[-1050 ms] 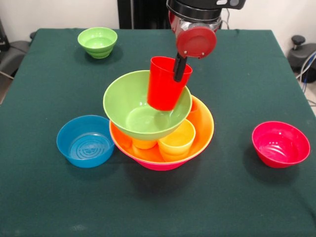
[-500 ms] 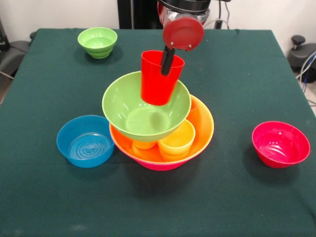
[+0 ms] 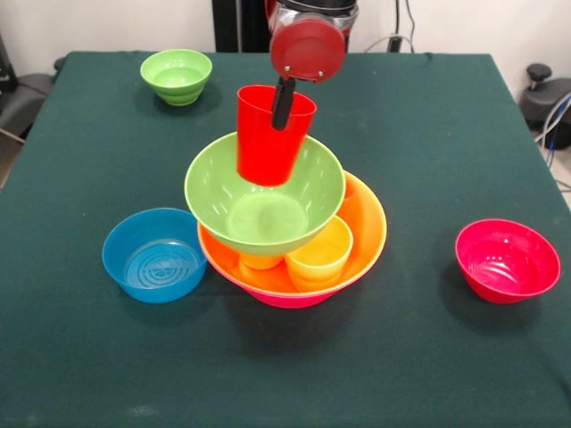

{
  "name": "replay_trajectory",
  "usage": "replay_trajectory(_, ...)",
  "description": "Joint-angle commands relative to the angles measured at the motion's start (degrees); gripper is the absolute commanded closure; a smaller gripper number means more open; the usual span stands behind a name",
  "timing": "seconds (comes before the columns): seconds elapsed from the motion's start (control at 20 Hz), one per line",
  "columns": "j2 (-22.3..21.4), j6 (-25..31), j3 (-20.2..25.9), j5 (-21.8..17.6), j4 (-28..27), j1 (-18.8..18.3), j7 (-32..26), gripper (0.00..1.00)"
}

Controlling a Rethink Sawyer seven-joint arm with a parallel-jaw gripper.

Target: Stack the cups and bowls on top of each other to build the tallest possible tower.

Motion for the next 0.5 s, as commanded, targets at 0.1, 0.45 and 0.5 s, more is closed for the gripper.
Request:
replay_trajectory(0.1,2.0,0.5,5.1,-2.2,0.0,-2.3,4.9,1.0)
replay_trajectory(0.45,3.9,0.5,5.1,-2.5,-2.6,-3.6,4.9,1.0)
replay_trajectory(0.5,4.2,0.6,5.2,-2.4,-3.0,-3.7,5.1,1.0)
